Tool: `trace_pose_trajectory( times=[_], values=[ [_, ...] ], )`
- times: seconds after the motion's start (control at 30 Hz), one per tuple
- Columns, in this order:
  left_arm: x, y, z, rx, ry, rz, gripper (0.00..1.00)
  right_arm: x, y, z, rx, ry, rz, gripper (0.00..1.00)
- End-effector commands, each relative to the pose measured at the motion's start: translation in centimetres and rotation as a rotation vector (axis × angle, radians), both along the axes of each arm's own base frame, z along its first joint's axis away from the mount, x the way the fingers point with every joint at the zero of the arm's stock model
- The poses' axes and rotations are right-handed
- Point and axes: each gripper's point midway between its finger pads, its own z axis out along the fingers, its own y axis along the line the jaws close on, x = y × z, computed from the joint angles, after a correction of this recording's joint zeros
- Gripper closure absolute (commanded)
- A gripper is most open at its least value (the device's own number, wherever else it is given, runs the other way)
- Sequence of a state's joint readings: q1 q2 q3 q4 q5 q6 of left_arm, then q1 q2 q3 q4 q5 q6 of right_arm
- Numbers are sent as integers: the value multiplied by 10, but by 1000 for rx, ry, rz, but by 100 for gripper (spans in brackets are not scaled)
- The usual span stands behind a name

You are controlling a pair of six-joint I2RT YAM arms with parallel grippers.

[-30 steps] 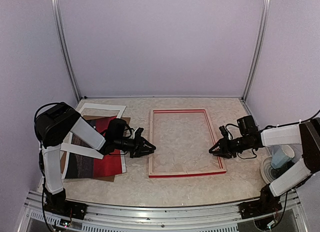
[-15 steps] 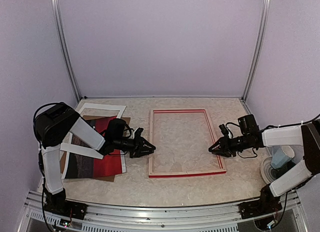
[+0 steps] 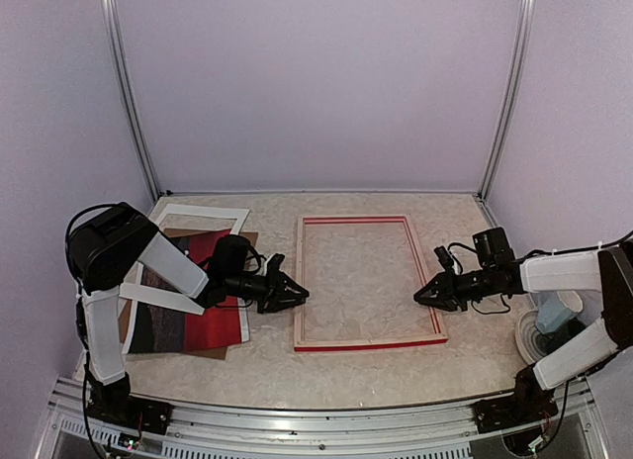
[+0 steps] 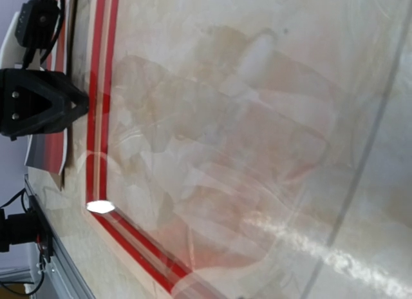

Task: Put the photo into the frame
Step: Place the glass panel on the frame body.

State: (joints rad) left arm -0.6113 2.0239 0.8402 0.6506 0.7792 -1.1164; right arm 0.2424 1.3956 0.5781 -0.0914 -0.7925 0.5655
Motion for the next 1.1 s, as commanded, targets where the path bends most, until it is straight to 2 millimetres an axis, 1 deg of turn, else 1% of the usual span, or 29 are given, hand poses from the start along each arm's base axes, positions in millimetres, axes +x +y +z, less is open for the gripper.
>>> trace_pose_trajectory(
  times=[0.0, 0.33, 0.77, 1.07],
  values=[
    [-5, -4, 14, -32, -35, -22, 76, -5, -2, -1, 12, -11, 13, 81],
    [-8, -2, 11, -26, -28, -21, 76, -6, -6, -2, -1, -14, 8, 86],
    [-13, 2, 8, -17, -20, -24, 76, -9, -9, -9, -2, -3, 26, 88],
    [-9, 1, 7, -15, -21, -19, 76, -11, -15, -11, -41, -6, 4, 87]
  ],
)
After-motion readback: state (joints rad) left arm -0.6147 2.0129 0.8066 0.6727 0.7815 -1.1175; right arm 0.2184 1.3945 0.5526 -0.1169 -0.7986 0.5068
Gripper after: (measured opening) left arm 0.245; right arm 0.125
